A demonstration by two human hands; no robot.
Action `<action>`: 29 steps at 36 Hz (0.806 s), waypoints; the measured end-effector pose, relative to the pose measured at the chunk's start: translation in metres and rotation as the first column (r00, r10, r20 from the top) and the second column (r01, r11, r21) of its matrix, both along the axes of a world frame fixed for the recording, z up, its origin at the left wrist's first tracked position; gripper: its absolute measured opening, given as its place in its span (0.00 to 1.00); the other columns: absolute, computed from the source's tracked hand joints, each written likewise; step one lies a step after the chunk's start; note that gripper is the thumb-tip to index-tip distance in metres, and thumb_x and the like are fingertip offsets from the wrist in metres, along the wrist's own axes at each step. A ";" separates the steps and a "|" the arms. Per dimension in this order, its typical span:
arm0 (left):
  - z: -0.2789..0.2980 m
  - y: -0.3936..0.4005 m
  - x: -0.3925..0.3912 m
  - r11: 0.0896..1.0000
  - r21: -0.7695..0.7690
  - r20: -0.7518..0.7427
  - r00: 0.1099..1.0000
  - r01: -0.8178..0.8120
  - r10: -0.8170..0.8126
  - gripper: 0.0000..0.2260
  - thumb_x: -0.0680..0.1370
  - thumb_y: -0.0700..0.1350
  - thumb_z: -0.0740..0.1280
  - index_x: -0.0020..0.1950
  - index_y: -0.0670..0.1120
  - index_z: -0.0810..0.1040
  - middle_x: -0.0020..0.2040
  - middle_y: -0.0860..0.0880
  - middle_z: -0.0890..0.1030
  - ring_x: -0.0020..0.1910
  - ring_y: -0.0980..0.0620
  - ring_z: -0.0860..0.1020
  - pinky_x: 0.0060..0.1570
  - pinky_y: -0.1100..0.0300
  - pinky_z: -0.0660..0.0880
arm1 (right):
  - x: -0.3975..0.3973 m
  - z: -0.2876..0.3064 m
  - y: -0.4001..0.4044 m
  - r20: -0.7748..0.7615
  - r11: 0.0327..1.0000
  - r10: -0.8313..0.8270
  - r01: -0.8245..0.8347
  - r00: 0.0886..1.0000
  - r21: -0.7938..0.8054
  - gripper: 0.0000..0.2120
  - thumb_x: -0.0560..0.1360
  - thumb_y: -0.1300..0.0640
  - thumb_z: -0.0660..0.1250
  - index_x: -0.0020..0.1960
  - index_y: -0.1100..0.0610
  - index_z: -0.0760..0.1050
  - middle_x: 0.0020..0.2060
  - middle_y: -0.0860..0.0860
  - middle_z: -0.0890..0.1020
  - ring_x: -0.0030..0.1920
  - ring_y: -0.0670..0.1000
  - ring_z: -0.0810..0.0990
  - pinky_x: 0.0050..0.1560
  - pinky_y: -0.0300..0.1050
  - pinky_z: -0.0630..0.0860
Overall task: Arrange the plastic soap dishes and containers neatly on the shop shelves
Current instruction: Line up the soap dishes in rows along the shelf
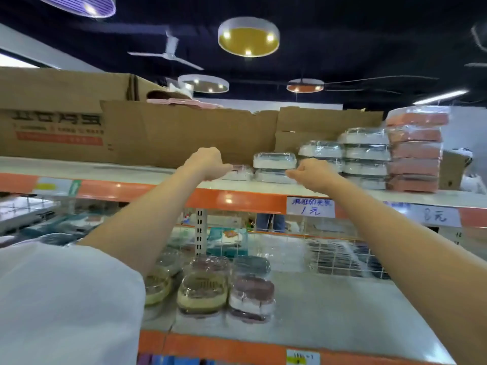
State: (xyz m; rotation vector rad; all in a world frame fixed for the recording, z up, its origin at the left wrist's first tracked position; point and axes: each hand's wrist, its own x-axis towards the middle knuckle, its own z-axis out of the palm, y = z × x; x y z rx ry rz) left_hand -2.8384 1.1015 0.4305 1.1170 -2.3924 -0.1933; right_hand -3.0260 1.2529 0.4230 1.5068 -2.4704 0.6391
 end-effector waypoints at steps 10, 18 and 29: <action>0.019 -0.078 -0.043 0.997 -0.017 0.070 0.994 -0.077 0.078 0.15 0.78 0.54 0.62 0.41 0.42 0.75 0.40 0.46 0.77 0.43 0.44 0.78 0.44 0.54 0.75 | -0.062 0.016 -0.080 0.074 0.996 -0.070 0.074 0.995 -0.057 0.22 0.80 0.46 0.60 0.32 0.56 0.62 0.28 0.52 0.69 0.30 0.51 0.71 0.33 0.42 0.67; 0.034 -0.126 -0.075 0.994 -0.005 0.188 0.976 -0.109 0.108 0.16 0.80 0.55 0.60 0.46 0.42 0.72 0.48 0.43 0.76 0.46 0.42 0.75 0.48 0.54 0.73 | -0.077 0.032 -0.123 0.157 0.984 -0.165 0.174 0.974 -0.042 0.22 0.81 0.44 0.57 0.59 0.64 0.69 0.39 0.53 0.74 0.46 0.56 0.75 0.44 0.47 0.71; 0.017 -0.147 -0.100 0.979 0.100 0.300 0.944 -0.178 0.141 0.28 0.80 0.63 0.53 0.64 0.40 0.74 0.63 0.42 0.75 0.60 0.41 0.75 0.55 0.52 0.72 | -0.090 0.031 -0.150 0.127 0.953 -0.301 0.301 0.945 0.025 0.33 0.81 0.38 0.45 0.55 0.64 0.75 0.34 0.54 0.81 0.31 0.52 0.80 0.55 0.51 0.77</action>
